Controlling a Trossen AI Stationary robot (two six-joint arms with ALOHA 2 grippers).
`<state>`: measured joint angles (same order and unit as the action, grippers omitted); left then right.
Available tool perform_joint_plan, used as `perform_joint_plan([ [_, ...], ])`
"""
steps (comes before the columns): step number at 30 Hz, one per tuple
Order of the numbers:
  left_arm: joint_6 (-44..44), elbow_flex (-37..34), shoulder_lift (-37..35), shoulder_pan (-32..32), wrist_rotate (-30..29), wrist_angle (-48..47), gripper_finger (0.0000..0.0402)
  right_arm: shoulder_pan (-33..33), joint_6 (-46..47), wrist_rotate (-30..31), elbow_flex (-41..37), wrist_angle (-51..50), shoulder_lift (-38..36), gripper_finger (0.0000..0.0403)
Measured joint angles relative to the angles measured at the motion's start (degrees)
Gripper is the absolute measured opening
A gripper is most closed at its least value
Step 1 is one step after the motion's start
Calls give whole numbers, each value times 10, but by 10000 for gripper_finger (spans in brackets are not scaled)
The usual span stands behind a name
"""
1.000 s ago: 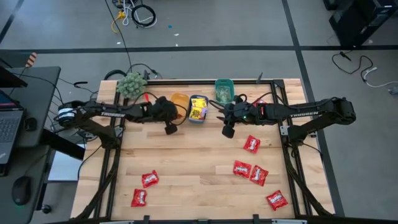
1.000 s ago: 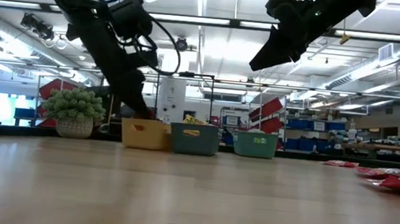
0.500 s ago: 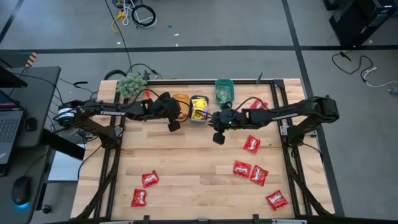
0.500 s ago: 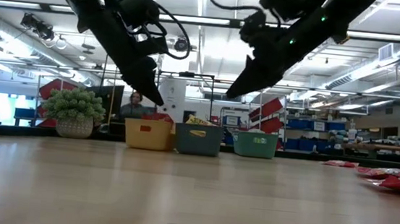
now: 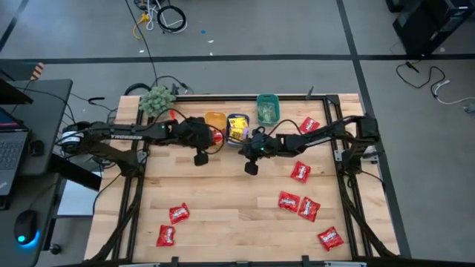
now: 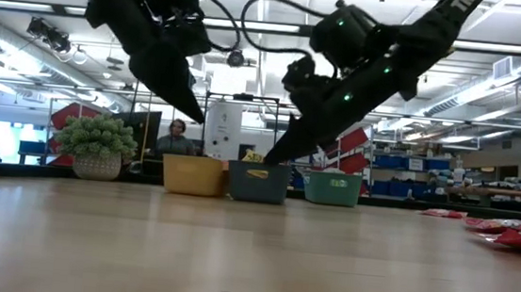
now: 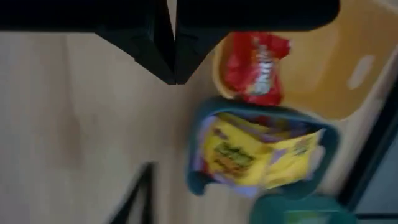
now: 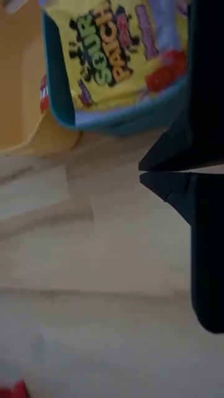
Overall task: Sort candy
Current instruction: Adjust the bins
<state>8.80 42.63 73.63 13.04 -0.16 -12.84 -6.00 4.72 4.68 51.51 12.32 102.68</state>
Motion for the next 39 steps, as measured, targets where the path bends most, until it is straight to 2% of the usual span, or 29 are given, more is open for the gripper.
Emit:
perform_joint_plan([
  [4,-1,-23,6,-33,-8,-22,3,-25,-6,2,24,-4,30,1],
  [9,-19,-61,6,-50,-102,-10,2,-60,-8,2,44,-9,61,1],
  [13,-19,-95,6,-39,-158,44,1,-83,-4,4,51,-5,69,1],
  [15,-19,-111,6,-27,-165,86,1,-93,-4,4,54,-4,69,1],
  [19,-15,-137,6,0,-160,159,1,-118,-11,3,59,-4,69,1],
  [30,0,-149,38,64,-114,252,0,-184,-15,-17,58,0,69,0],
  [32,0,-149,52,65,-93,269,0,-185,-15,-23,58,-1,67,1],
  [39,29,-130,51,47,-91,277,0,-148,-18,-15,58,-7,30,2],
])
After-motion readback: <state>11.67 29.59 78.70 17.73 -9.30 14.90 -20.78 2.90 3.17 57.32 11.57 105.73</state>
